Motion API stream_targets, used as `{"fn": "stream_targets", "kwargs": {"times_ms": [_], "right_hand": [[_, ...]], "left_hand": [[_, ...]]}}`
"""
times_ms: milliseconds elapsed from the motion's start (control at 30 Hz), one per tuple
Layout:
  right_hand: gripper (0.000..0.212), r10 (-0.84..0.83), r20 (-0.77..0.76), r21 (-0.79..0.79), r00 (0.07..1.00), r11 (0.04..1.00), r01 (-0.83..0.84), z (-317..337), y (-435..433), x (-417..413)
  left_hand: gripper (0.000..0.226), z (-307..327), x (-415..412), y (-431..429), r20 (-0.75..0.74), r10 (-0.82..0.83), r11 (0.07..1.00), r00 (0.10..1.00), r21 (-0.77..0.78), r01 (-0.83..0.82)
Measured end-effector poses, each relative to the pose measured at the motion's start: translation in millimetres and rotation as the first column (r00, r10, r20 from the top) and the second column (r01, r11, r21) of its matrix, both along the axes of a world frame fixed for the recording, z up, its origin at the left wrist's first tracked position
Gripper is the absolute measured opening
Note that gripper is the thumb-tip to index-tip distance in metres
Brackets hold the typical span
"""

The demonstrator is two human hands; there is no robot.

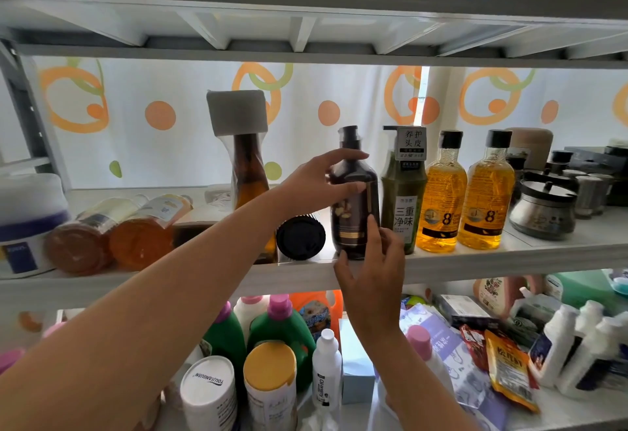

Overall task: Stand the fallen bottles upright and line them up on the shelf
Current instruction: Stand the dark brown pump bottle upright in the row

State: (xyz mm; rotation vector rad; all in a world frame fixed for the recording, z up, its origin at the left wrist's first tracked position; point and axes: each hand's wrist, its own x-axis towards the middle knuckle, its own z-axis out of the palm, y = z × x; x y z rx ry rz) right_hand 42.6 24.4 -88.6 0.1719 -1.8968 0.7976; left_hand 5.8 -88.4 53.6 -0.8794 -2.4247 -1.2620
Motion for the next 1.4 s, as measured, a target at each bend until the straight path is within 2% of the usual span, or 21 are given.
{"fn": "stream_targets", "kwargs": {"times_ms": [167,267,333,433,500,567,667,800,967,1233,1400], "right_hand": [[0.068,-0.042,0.056,-0.037,0.998,0.998,0.044,3.9,-3.7,0.5],[0.069,-0.041,0.092,-0.050,0.995,0.998,0.045,8.1,-5.3,1.3],[0.070,-0.019,0.116,-0.080,0.993,0.996,0.028,10.5,-5.8,1.1],[0.072,-0.010,0.153,-0.110,0.988,0.994,0.027,10.7,-6.2,2.0],[0.073,-0.007,0.161,-0.118,0.987,0.993,0.026,10.2,-6.1,2.6],[0.074,0.005,0.163,-0.125,0.987,0.992,0.015,10.6,-5.5,3.0],[0.075,0.037,0.165,-0.127,0.986,0.992,-0.016,12.1,-3.7,2.3],[0.074,0.048,0.165,-0.132,0.985,0.991,-0.026,12.0,-1.9,1.7],[0.073,0.046,0.160,-0.138,0.986,0.990,-0.024,9.3,-2.2,2.3],[0.061,0.130,0.128,-0.198,0.983,0.975,-0.104,9.9,0.0,4.3],[0.061,0.060,0.114,-0.183,0.992,0.982,-0.038,7.2,-3.7,3.4]], "left_hand": [[0.039,-0.4,7.1,1.7,-0.099,0.146,0.986,0.984,-0.071,-0.153],[0.043,-2.2,11.7,9.3,-0.341,0.252,0.905,0.906,-0.249,-0.346],[0.042,-3.5,9.2,12.7,-0.389,0.253,0.869,0.886,-0.311,-0.385],[0.036,-5.1,2.2,10.2,-0.236,0.175,0.921,0.956,-0.305,-0.244],[0.036,-8.4,2.8,6.7,-0.131,0.079,0.973,0.988,-0.204,-0.105],[0.044,-12.8,6.9,3.6,-0.086,0.034,0.998,0.996,-0.054,-0.039],[0.060,-14.1,10.5,1.1,-0.021,0.104,0.993,0.994,0.056,-0.102],[0.076,-2.1,9.9,0.0,0.057,0.193,0.981,0.980,0.001,-0.193],[0.065,-7.3,5.8,6.5,0.200,0.146,0.989,0.969,-0.028,-0.143],[0.065,-4.1,9.8,13.8,0.143,0.270,0.963,0.952,-0.058,-0.264],[0.064,-5.5,12.5,16.9,0.122,0.310,0.950,0.943,-0.071,-0.303]]}}
